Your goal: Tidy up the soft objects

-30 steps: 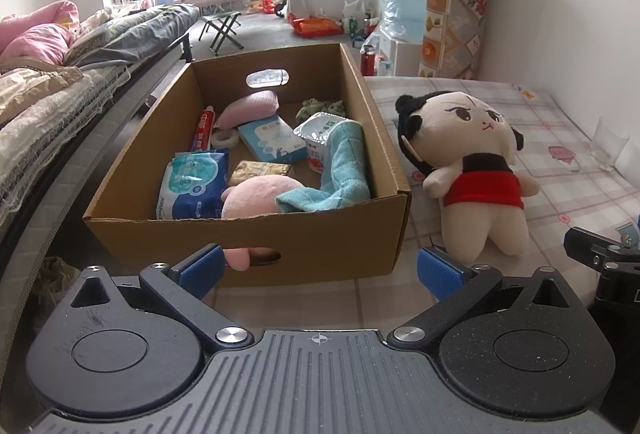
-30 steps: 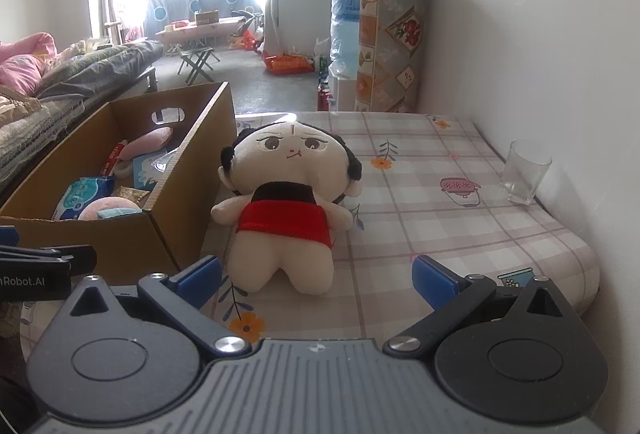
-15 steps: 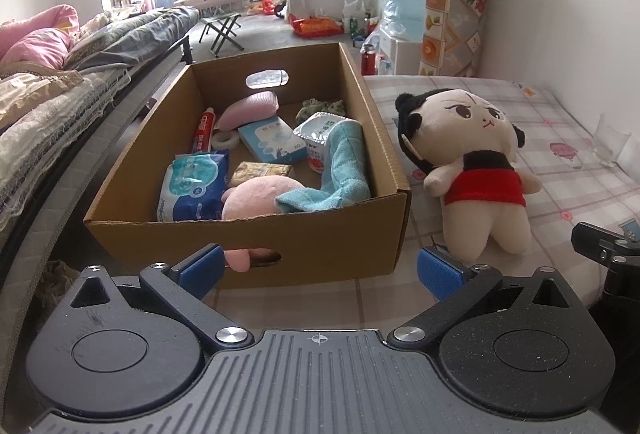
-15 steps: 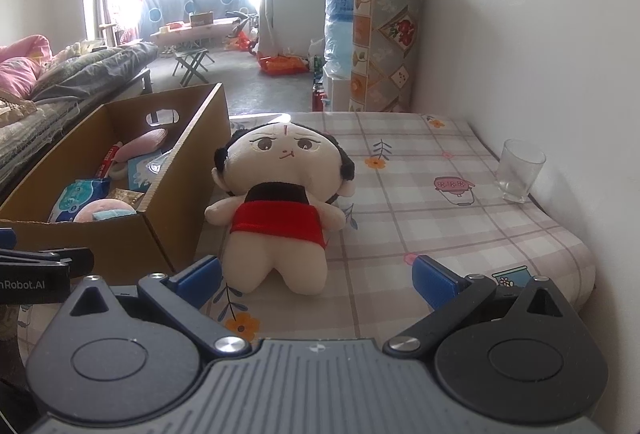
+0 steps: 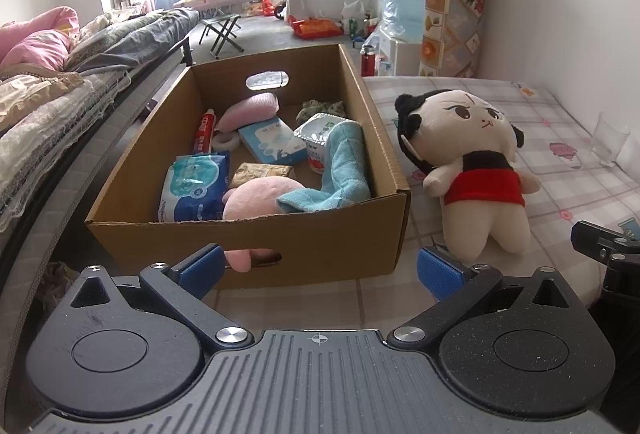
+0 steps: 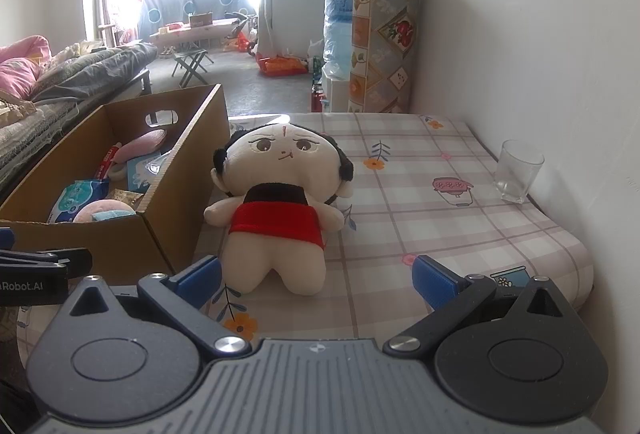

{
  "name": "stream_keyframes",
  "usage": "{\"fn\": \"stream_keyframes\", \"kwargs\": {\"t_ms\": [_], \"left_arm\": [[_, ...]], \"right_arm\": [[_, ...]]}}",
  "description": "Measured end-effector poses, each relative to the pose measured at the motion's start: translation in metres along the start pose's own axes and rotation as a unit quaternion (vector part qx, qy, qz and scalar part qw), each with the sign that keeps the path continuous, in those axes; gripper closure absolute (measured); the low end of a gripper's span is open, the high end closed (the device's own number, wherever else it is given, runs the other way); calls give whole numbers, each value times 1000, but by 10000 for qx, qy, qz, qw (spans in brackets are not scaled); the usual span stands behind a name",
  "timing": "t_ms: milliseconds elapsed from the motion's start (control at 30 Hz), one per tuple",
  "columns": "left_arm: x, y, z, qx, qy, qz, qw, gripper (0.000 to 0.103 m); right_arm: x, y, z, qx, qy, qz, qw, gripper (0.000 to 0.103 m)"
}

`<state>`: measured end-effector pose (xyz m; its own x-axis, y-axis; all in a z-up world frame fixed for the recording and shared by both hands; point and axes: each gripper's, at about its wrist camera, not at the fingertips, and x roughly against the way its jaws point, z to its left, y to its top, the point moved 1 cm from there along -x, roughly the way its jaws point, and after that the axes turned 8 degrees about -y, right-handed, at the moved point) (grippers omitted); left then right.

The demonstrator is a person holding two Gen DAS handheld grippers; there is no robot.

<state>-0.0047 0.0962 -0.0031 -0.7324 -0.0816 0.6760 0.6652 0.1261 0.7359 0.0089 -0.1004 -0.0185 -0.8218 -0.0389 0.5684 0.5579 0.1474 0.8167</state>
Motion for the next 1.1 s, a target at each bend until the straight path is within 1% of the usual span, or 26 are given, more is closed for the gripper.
{"fn": "stream_keyframes", "kwargs": {"t_ms": [1100], "left_arm": [[2,-1,3,22,41,-4,10000,0]], "right_arm": [[1,1,0,25,6,1,10000,0]]}}
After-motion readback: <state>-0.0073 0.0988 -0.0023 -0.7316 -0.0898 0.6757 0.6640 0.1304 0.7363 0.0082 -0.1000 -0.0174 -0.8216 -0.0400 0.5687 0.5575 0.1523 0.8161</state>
